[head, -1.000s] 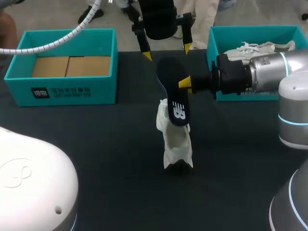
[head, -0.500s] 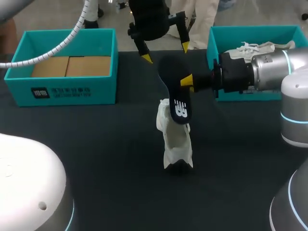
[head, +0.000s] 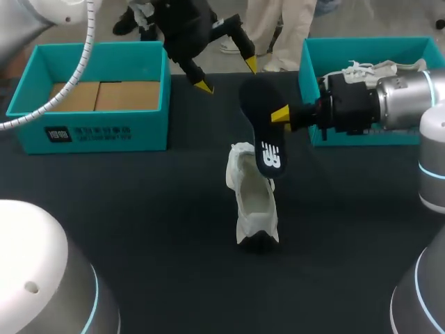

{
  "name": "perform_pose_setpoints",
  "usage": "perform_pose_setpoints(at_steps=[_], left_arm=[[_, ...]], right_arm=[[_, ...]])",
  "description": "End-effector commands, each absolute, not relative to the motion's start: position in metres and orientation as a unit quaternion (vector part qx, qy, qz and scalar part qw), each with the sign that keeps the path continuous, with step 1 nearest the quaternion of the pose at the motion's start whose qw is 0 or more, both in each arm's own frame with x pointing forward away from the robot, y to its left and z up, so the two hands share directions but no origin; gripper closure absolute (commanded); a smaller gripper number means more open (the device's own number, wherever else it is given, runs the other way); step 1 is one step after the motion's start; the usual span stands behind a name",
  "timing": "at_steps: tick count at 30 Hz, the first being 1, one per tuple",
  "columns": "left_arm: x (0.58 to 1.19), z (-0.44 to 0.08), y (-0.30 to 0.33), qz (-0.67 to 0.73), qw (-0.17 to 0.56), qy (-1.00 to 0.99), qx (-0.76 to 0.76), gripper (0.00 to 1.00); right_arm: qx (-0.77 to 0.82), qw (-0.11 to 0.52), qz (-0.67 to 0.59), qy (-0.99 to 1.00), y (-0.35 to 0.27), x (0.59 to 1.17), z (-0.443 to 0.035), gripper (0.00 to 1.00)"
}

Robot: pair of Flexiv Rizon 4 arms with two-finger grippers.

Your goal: Take the shoe out of the shoebox, open the shoe tongue, remove and reinsert the insole, then place the shoe into the shoebox

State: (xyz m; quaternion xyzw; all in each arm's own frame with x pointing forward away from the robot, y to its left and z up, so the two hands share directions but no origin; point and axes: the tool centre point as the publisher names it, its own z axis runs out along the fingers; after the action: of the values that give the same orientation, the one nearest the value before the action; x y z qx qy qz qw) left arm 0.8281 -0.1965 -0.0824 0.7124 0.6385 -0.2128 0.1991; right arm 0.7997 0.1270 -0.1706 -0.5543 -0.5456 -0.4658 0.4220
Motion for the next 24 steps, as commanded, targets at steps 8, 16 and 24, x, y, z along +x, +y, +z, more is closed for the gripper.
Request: perform_pose_setpoints(at_steps=[8,16,24], left_arm=[[0.823,-0.090,-0.190,-0.235,0.239,0.633,0.698,0.00],[0.823,-0.090,-0.190,-0.235,0.239,0.633,0.698,0.00],[0.823,-0.095,-0.200,-0.324,0.313,0.651,0.610,0.00]], right_arm=[[-0.560,0.421,-0.461,-0.545,0.121,0.798,-0.171,1.00],[-0.562,0.427,-0.456,-0.542,0.119,0.798,-0.176,1.00],[-0.561,0.427,-0.464,-0.536,0.121,0.802,-0.172,1.00]])
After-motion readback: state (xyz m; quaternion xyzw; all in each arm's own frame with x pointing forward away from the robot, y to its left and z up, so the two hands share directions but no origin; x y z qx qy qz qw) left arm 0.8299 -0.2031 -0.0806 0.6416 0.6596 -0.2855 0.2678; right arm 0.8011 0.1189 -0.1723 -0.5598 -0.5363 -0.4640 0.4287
